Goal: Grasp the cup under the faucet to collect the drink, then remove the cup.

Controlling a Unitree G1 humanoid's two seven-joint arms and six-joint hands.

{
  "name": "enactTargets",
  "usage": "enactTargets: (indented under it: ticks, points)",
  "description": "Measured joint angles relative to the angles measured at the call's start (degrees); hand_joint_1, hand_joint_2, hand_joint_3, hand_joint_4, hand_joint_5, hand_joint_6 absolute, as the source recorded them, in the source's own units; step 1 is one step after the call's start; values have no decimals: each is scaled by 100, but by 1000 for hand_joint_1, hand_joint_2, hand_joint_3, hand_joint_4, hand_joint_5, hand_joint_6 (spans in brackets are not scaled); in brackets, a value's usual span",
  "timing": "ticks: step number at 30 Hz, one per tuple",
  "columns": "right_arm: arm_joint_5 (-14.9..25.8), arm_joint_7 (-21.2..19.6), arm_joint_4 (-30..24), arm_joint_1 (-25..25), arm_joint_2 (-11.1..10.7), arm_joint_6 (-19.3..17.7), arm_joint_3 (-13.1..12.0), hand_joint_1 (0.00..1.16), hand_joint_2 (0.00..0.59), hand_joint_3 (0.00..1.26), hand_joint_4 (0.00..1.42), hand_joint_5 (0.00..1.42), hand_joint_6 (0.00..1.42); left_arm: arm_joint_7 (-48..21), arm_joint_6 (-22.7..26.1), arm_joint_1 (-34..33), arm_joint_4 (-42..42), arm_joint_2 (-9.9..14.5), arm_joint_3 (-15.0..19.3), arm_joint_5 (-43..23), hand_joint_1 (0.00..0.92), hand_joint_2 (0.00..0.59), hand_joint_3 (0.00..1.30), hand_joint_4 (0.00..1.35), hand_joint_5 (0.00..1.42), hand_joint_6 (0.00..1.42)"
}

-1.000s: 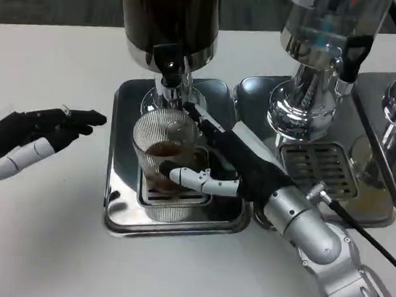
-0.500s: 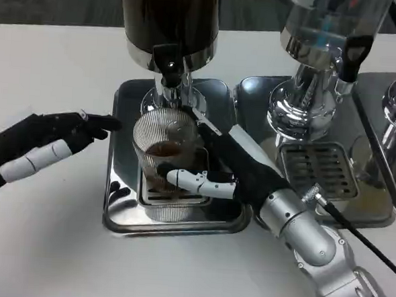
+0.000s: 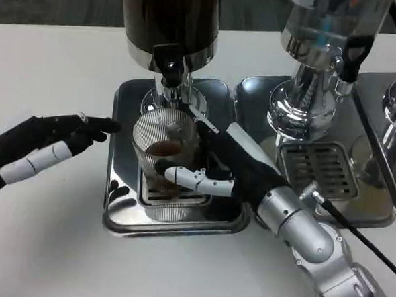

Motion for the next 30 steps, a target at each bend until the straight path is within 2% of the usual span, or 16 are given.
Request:
enactTargets:
  ticks: [13, 30]
  points:
    - [77, 1, 155, -30, -8, -206, -66, 536, 207, 0, 0, 25, 141, 0, 0, 0, 30, 8, 0, 23, 0, 112, 296, 204, 216, 235]
    - [-77, -78, 158, -59, 9, -218, -4, 574, 211, 0, 3, 74, 160, 0, 0, 2, 35, 50, -2, 32, 0, 112, 296, 204, 216, 235]
